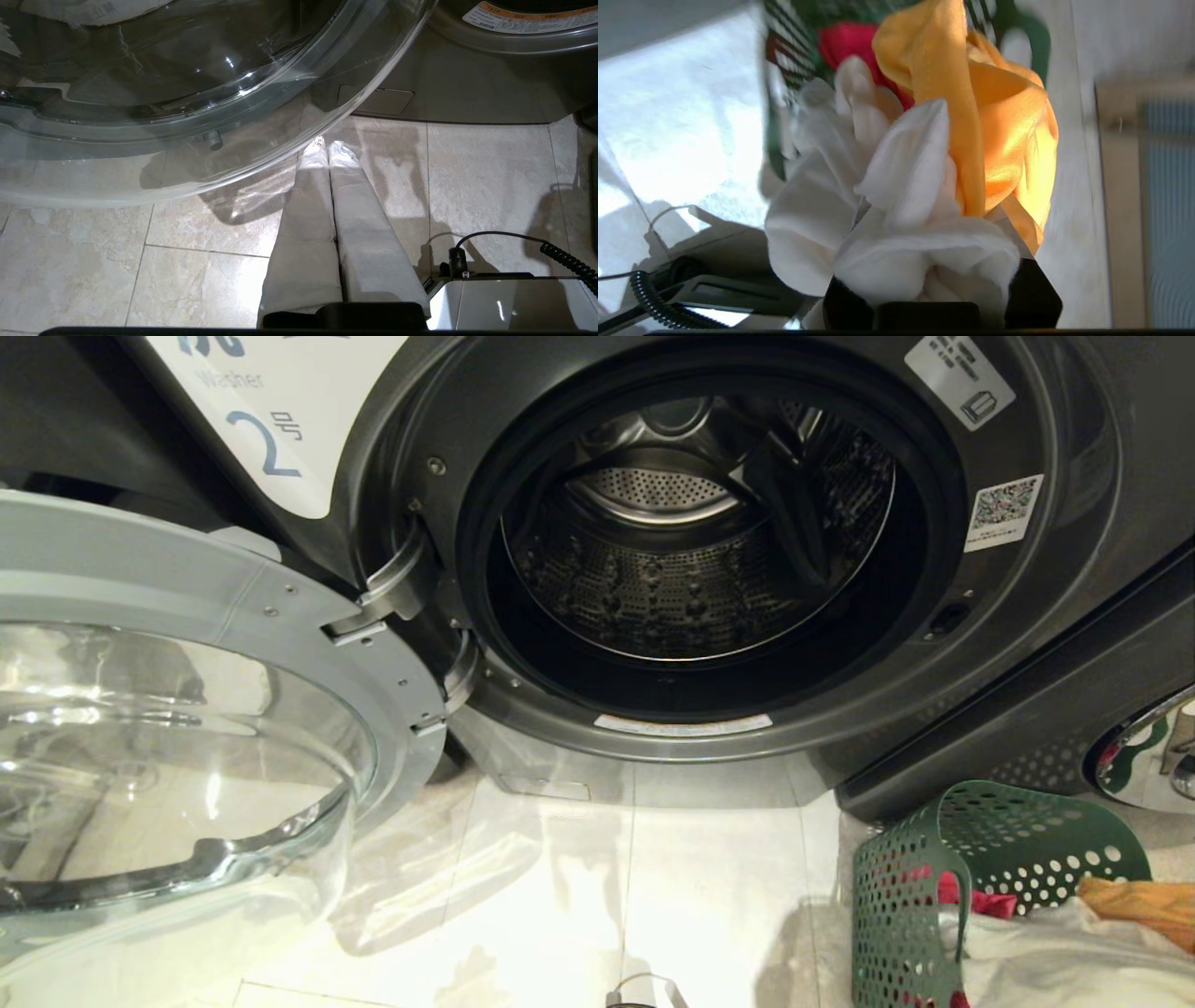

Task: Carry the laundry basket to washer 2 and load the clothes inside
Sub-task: Place the clothes into the washing machine

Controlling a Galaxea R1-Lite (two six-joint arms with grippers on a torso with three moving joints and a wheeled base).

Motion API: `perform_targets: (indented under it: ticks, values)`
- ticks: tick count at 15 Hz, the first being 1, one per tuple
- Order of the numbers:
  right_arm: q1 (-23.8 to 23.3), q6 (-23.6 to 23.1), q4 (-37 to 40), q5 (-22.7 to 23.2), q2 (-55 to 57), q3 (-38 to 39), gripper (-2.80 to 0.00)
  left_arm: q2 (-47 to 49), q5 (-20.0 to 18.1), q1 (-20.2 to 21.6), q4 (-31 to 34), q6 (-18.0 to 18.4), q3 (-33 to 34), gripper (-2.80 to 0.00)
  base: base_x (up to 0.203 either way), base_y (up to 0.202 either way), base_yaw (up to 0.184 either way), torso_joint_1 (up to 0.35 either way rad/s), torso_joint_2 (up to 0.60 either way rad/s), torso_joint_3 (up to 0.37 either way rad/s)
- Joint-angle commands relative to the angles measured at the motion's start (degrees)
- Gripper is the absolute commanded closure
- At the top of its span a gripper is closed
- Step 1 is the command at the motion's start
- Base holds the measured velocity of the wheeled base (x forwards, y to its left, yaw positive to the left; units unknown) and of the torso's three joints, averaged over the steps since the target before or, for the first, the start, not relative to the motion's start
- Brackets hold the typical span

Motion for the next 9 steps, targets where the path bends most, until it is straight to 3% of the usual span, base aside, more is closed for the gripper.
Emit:
perform_targets:
  ticks: [1, 5, 9]
  values:
    - [3.1, -3.1, -0.2, 1.8, -8.7, -0.7, 0.00, 0.1, 0.0, 0.0, 0.0, 0.0, 0.0, 0.00, 0.000, 0.000, 0.000, 0.000, 0.00, 0.000]
    - [21.0, -8.1, 0.8, 3.0, -14.4, -1.6, 0.00, 0.0, 0.0, 0.0, 0.0, 0.0, 0.0, 0.00, 0.000, 0.000, 0.000, 0.000, 0.00, 0.000]
    - [42.0, -11.8, 4.9, 0.0, -15.1, -5.7, 0.00, 0.0, 0.0, 0.0, 0.0, 0.0, 0.0, 0.00, 0.000, 0.000, 0.000, 0.000, 0.00, 0.000]
